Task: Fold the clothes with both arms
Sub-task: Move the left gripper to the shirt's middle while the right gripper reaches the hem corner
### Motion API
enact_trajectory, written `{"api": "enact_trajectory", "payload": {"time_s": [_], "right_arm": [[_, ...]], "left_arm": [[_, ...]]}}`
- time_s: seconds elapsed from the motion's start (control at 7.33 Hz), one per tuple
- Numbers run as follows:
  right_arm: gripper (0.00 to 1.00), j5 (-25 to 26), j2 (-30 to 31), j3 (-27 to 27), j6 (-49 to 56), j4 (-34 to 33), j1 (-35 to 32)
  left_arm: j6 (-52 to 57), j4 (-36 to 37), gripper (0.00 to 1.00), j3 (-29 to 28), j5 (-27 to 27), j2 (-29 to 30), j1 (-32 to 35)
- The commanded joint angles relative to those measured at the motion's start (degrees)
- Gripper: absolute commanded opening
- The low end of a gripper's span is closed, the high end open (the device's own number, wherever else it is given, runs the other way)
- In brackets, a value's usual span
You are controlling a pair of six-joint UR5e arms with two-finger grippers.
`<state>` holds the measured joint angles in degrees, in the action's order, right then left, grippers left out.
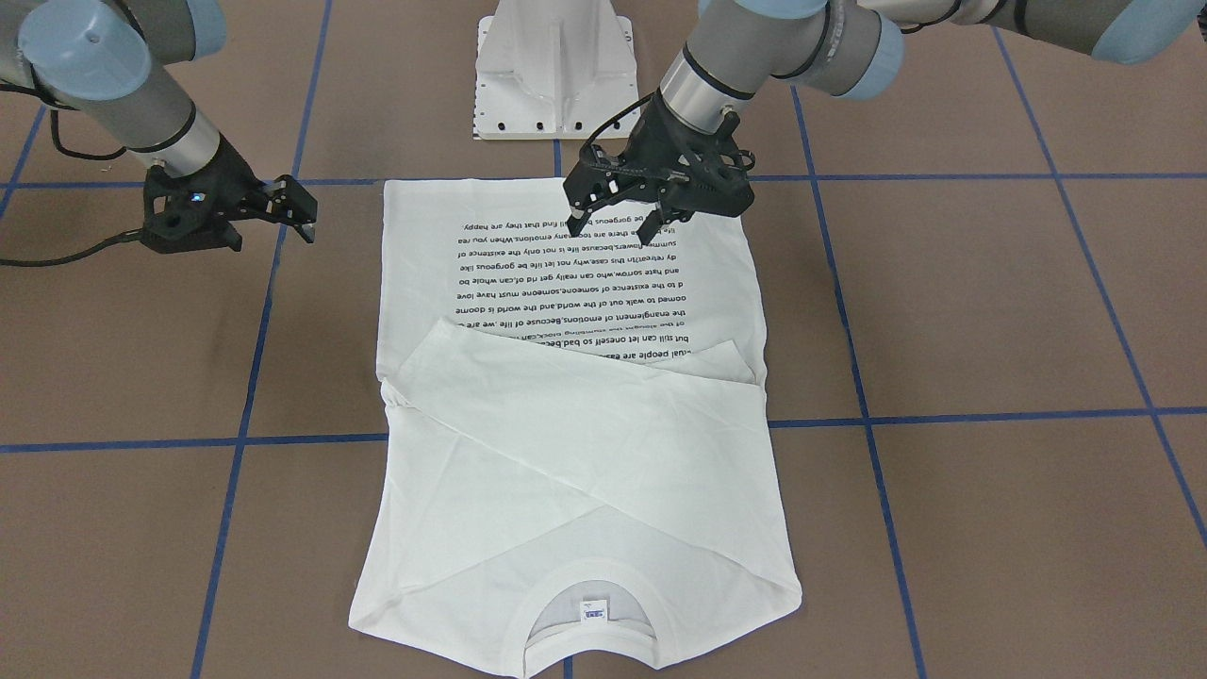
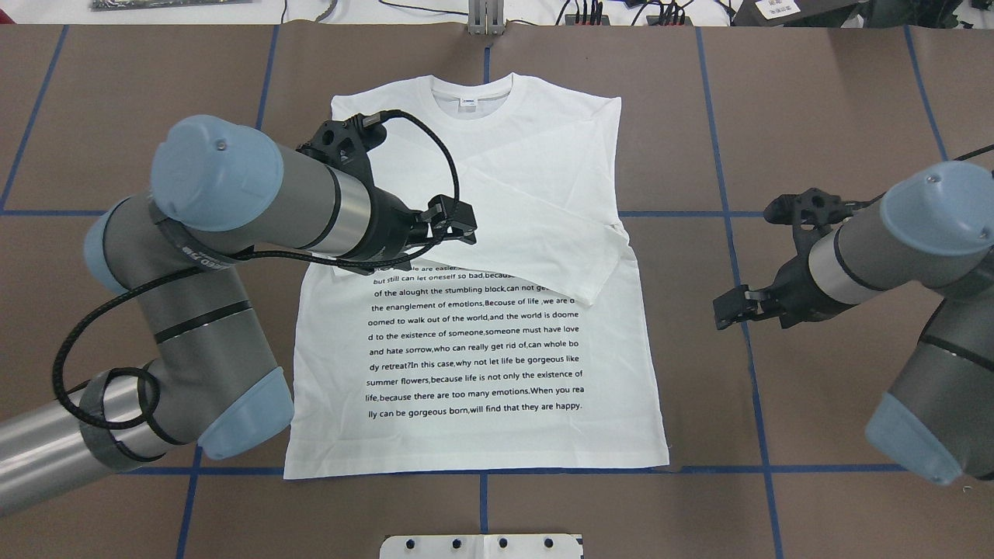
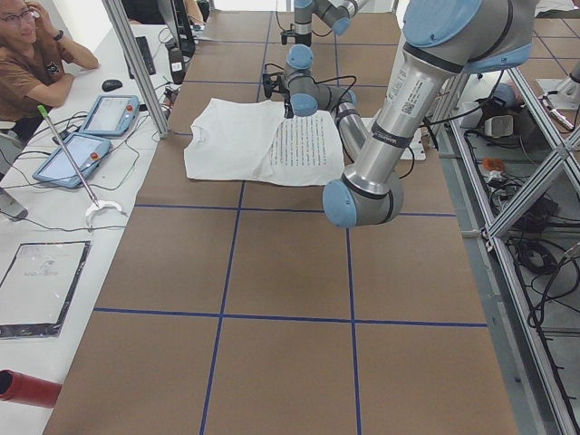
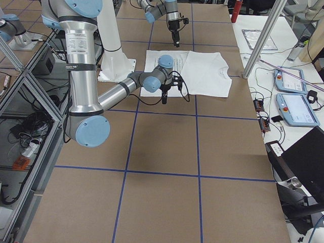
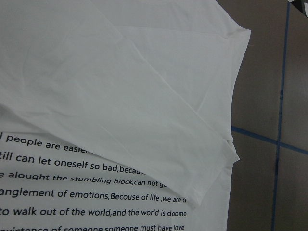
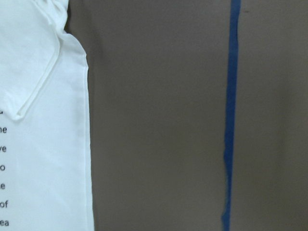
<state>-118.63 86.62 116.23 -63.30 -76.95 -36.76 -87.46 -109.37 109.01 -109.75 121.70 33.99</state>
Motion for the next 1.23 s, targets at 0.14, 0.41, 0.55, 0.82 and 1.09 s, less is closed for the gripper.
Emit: {"api": "enact_trajectory", "payload": {"time_s": [0.14, 0.41, 0.55, 0.82, 1.09], "right_arm": [[1.0, 12.97, -0.4, 0.58, -11.05, 1.79, 14.94], [1.0, 13.16, -1.44, 0.23, -11.57, 1.8, 17.5], [1.0, 13.24, -3.45, -2.12, -11.58, 1.8, 18.38], [0.99, 13.07, -4.88, -2.68, -12.1, 1.71, 18.48], [0.96, 12.63, -4.79, -2.85, -12.19, 1.63, 19.18]], "left_arm": [[1.59, 3.47, 0.99, 6.48, 0.24, -4.63, -0.24], [1.59, 3.47, 0.99, 6.39, 0.41, -5.24, -0.42], [1.59, 3.47, 0.99, 6.13, 0.41, -5.25, -0.76], [1.59, 3.38, 0.99, 5.87, 0.41, -5.07, -1.12], [1.68, 3.29, 0.99, 5.69, 0.41, -4.9, -1.12]]}}
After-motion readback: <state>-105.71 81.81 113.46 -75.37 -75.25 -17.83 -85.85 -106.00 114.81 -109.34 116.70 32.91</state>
